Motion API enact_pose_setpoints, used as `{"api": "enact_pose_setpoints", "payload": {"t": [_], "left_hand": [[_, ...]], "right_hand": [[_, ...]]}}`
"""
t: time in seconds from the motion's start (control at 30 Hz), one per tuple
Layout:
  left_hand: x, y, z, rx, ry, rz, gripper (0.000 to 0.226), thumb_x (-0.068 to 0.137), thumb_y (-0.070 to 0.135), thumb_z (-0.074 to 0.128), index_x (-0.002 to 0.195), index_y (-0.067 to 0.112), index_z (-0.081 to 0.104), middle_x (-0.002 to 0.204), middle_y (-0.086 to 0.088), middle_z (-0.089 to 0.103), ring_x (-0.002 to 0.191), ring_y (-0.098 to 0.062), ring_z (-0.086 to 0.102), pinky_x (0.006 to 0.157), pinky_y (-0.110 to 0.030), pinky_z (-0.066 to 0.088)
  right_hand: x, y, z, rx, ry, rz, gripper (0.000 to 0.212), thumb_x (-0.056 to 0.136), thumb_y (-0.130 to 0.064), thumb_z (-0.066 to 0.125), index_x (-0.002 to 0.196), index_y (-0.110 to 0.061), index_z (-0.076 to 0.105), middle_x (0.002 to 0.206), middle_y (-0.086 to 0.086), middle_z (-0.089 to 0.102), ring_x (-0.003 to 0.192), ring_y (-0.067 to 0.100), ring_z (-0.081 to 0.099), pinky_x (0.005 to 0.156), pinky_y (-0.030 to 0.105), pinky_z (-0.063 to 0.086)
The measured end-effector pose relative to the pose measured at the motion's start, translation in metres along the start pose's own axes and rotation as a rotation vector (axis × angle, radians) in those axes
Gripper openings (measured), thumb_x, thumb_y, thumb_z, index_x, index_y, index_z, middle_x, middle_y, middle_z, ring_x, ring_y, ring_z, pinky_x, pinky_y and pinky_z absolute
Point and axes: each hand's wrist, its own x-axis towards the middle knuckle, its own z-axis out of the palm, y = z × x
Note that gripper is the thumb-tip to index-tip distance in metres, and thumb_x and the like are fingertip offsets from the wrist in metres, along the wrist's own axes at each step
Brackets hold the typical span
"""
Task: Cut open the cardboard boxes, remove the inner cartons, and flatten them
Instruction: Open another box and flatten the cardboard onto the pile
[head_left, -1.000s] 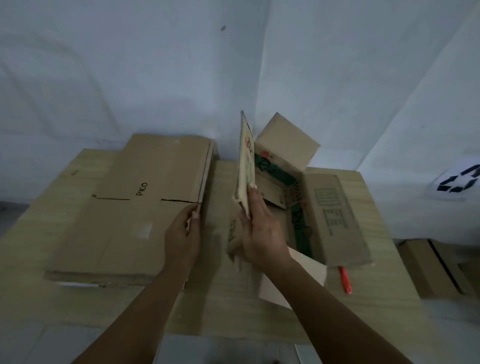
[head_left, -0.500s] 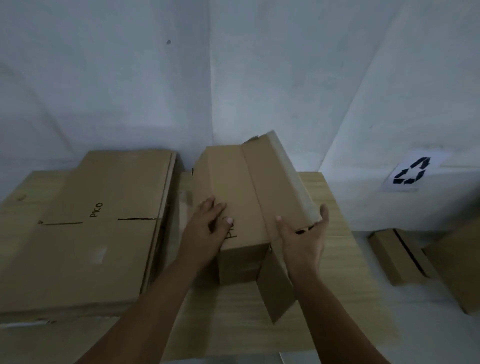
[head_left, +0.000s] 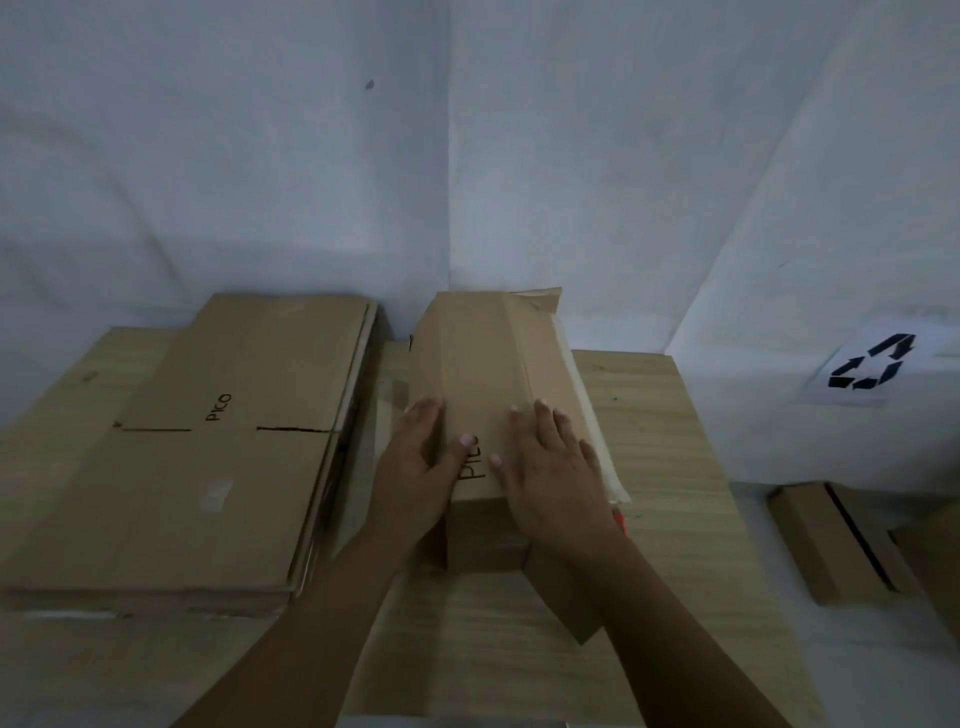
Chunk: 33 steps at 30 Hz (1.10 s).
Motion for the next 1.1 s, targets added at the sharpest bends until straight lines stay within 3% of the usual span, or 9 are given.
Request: {"api": "enact_pose_setpoints", "payload": {"t": [0.23,0.33,0.4,0.63,0.73,0.83,0.9,0.97,1.1], "left_hand": [[-0.024,-0.032,-0.014,-0.038,0.0,-0.374,0.073,0.092,0.076,0.03,0.144,0.028,0.047,0.142,-0.003,0.055,0.128,-0.023,0.053,0.109,-0.049,0.043],[-0.022,-0.03,-0.034,-0.007,-0.03,-0.624,0.063,0.097,0.07,0.027,0.109,0.02,0.064,0.12,-0.01,0.065,0.109,-0.03,0.063,0.1,-0.047,0.05],[-0.018,-0.029,-0.052,-0.013,0.079,-0.621,0.068,0.094,0.074,0.031,0.094,0.018,0.069,0.11,-0.013,0.07,0.098,-0.032,0.067,0.094,-0.049,0.053],[-0.006,0.027,-0.091,-0.318,0.381,-0.266,0.05,0.097,0.061,0.039,0.09,0.03,0.077,0.091,0.003,0.077,0.091,-0.018,0.073,0.086,-0.045,0.056],[-0.02,0.06,-0.079,-0.277,0.251,0.007,0.044,0.105,0.047,0.028,0.108,0.036,0.07,0.1,0.012,0.075,0.099,-0.004,0.069,0.082,-0.021,0.051],[-0.029,0.065,-0.052,-0.166,0.004,0.113,0.042,0.105,0.043,0.032,0.12,0.027,0.068,0.096,0.012,0.074,0.09,-0.002,0.066,0.071,-0.016,0.048],[-0.031,0.053,-0.033,-0.002,-0.111,0.184,0.042,0.104,0.042,0.04,0.128,0.021,0.066,0.117,0.01,0.071,0.11,-0.003,0.062,0.092,-0.027,0.052],[-0.029,0.034,-0.019,0.266,-0.183,0.32,0.047,0.101,0.046,0.039,0.133,0.023,0.063,0.141,0.008,0.058,0.137,-0.009,0.045,0.114,-0.038,0.039],[-0.018,0.029,-0.014,0.464,-0.223,0.383,0.051,0.097,0.046,0.036,0.135,0.023,0.061,0.147,0.009,0.049,0.143,-0.018,0.037,0.118,-0.038,0.029]], "right_hand": [[0.006,0.0,0.005,-0.011,-0.081,0.003,0.062,0.104,-0.057,0.015,0.159,-0.031,0.002,0.168,0.003,-0.006,0.154,0.025,-0.004,0.122,0.048,0.009],[0.006,0.0,0.007,0.035,-0.079,0.002,0.063,0.104,-0.057,0.02,0.159,-0.03,0.007,0.168,0.003,-0.003,0.154,0.026,-0.001,0.122,0.049,0.012],[0.006,0.0,0.006,0.084,-0.06,0.006,0.063,0.104,-0.057,0.025,0.159,-0.028,0.013,0.168,0.005,0.001,0.154,0.026,0.003,0.122,0.05,0.016],[-0.002,0.001,-0.004,0.366,0.075,0.009,0.049,0.107,-0.036,0.038,0.153,-0.019,0.037,0.162,0.008,0.03,0.148,0.028,0.029,0.118,0.037,0.026],[-0.003,0.003,-0.011,0.594,0.116,0.109,0.046,0.107,-0.04,0.035,0.149,-0.024,0.044,0.149,0.005,0.049,0.136,0.026,0.046,0.103,0.03,0.039],[-0.001,0.01,-0.015,0.812,0.142,0.193,0.052,0.105,-0.053,0.029,0.145,-0.027,0.049,0.14,0.001,0.056,0.128,0.02,0.052,0.097,0.031,0.043],[0.001,0.014,-0.016,0.938,0.175,0.238,0.056,0.104,-0.057,0.027,0.144,-0.027,0.051,0.136,-0.001,0.06,0.123,0.016,0.055,0.094,0.03,0.044],[0.002,0.015,-0.016,1.019,0.229,0.266,0.058,0.102,-0.061,0.026,0.144,-0.029,0.05,0.138,-0.002,0.059,0.125,0.016,0.055,0.095,0.032,0.045],[0.003,0.003,-0.024,0.75,0.355,0.093,0.048,0.106,-0.05,0.027,0.146,-0.031,0.046,0.139,-0.004,0.054,0.125,0.019,0.054,0.1,0.044,0.051]]}}
